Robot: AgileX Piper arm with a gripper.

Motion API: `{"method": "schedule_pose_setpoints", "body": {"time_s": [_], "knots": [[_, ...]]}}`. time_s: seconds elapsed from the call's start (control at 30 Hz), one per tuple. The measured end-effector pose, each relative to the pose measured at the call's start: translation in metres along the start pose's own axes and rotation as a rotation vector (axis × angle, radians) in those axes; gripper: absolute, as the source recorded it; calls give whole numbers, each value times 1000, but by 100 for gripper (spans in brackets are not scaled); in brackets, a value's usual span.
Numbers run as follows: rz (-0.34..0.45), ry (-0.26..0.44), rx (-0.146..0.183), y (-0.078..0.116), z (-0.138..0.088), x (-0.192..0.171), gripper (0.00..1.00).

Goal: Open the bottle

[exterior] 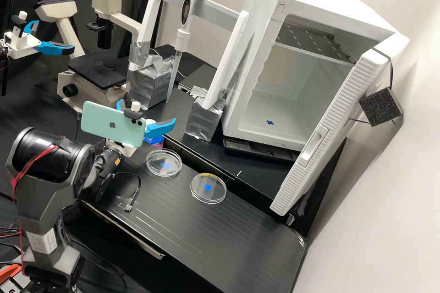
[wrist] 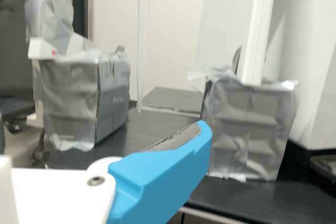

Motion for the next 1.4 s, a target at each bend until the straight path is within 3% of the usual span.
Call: {"method": "schedule_pose_setpoints", "body": {"time_s": [0.27, 0.3, 1.4], "knots": [[-32, -50, -10, -8, 12, 3, 100], [-33, -58, -11, -8, 14, 3, 0], [-28, -68, -12, -7, 16, 4, 0]]}}
